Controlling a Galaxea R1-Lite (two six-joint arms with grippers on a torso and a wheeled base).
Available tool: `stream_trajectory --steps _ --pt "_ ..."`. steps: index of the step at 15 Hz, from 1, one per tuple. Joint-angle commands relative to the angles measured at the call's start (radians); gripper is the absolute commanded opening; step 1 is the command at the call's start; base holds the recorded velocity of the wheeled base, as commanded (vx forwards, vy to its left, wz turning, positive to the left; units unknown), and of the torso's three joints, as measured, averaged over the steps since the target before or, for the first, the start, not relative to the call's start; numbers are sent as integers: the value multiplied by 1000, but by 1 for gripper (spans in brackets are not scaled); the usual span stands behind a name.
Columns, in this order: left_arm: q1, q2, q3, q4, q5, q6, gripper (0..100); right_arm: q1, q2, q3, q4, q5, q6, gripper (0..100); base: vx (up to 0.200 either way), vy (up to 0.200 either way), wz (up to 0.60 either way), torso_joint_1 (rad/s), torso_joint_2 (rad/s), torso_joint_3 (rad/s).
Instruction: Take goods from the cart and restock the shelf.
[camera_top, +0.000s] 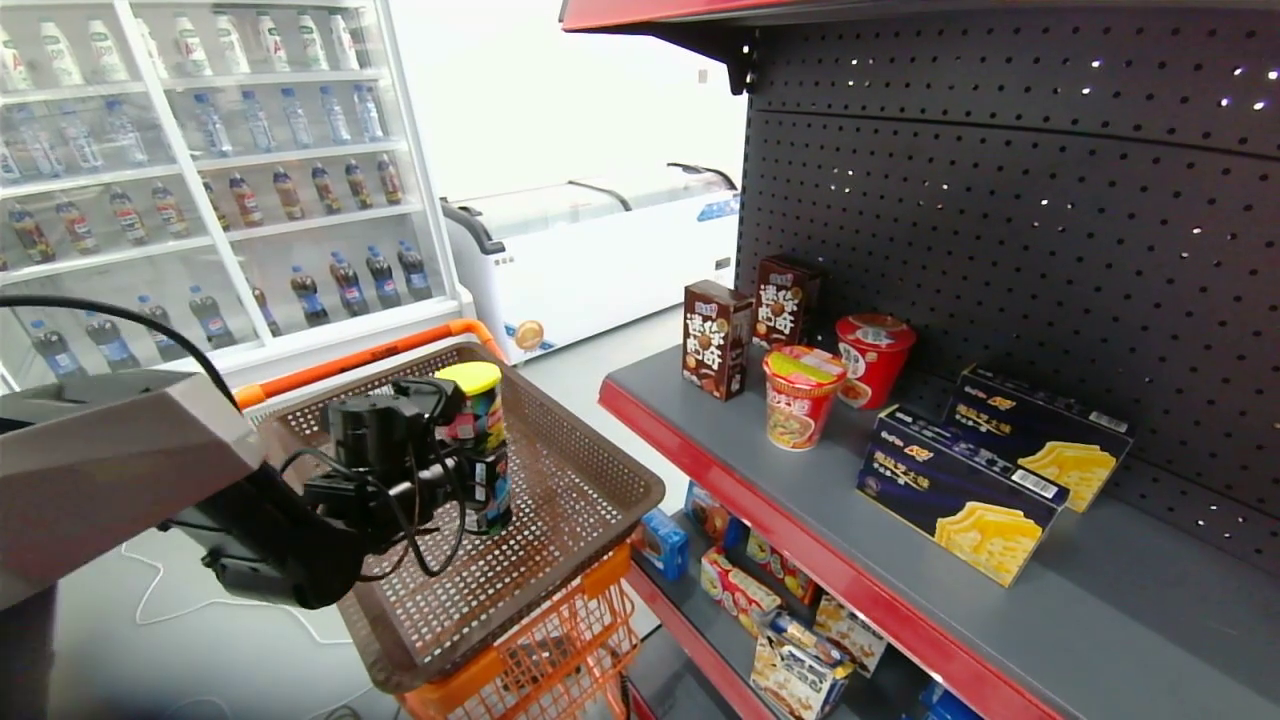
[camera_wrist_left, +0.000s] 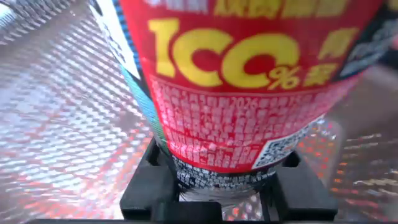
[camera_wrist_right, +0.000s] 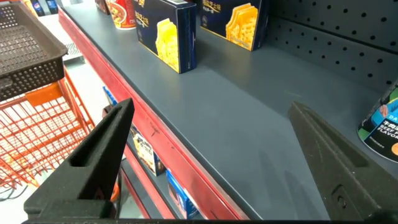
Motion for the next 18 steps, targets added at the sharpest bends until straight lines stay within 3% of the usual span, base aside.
stream_trajectory --steps 1,4,5,6,7,8,10,13,16,18 --pt "4 -263 74 98 10 1 0 0 0 0 0 0 0 100 0 0 0 0 0 0" --pt "4 -588 150 401 23 -10 0 0 0 0 0 0 0 100 0 0 0 0 0 0" --pt "4 -679 182 462 22 -10 0 1 0 0 0 0 0 100 0 0 0 0 0 0" --pt "4 -679 182 462 22 -10 0 1 0 0 0 0 0 100 0 0 0 0 0 0" --pt "2 -887 285 569 20 -10 0 1 0 0 0 0 0 100 0 0 0 0 0 0" --pt "0 -989 345 615 23 -10 0 1 0 0 0 0 0 100 0 0 0 0 0 0" --pt "0 -1142 445 620 19 -13 0 0 0 0 0 0 -2 100 0 0 0 0 0 0" --pt "4 -1311 518 634 28 -94 0 0 0 0 0 0 -2 100 0 0 0 0 0 0" --pt "2 -1495 604 677 28 -99 0 0 0 0 0 0 0 100 0 0 0 0 0 0" --pt "4 -1638 571 816 42 -96 0 0 0 0 0 0 -2 100 0 0 0 0 0 0"
